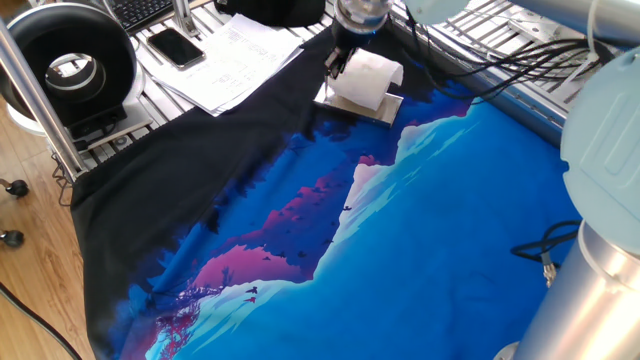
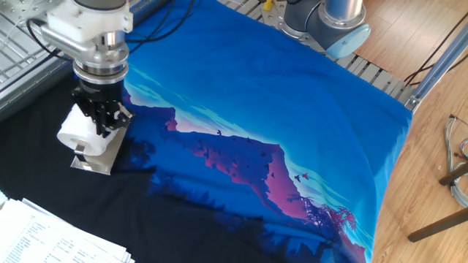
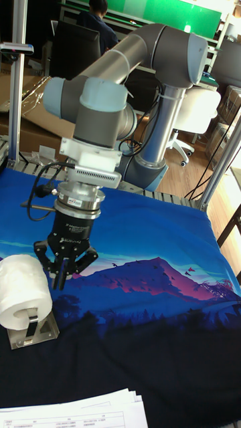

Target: Put the toilet paper on its holder

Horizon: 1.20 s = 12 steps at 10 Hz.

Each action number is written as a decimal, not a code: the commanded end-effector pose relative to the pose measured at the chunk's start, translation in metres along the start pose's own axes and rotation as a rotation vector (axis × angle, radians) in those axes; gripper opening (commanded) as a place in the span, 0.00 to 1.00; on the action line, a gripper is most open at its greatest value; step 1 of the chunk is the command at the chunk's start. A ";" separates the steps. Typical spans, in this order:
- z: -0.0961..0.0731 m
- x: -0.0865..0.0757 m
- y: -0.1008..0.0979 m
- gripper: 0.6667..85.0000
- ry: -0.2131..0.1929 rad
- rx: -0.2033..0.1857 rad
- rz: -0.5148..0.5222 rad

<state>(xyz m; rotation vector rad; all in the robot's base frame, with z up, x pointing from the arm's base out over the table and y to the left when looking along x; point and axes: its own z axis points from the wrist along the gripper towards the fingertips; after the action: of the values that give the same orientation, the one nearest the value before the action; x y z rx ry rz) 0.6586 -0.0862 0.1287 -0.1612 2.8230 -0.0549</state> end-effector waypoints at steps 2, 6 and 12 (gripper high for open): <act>-0.009 0.013 0.014 0.01 0.123 0.004 0.080; 0.019 0.051 0.027 0.01 0.231 -0.032 0.116; 0.032 0.045 0.034 0.01 0.208 -0.047 0.149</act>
<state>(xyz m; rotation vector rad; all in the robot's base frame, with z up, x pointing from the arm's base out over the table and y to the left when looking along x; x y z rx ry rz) 0.6200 -0.0628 0.0860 0.0400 3.0402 -0.0039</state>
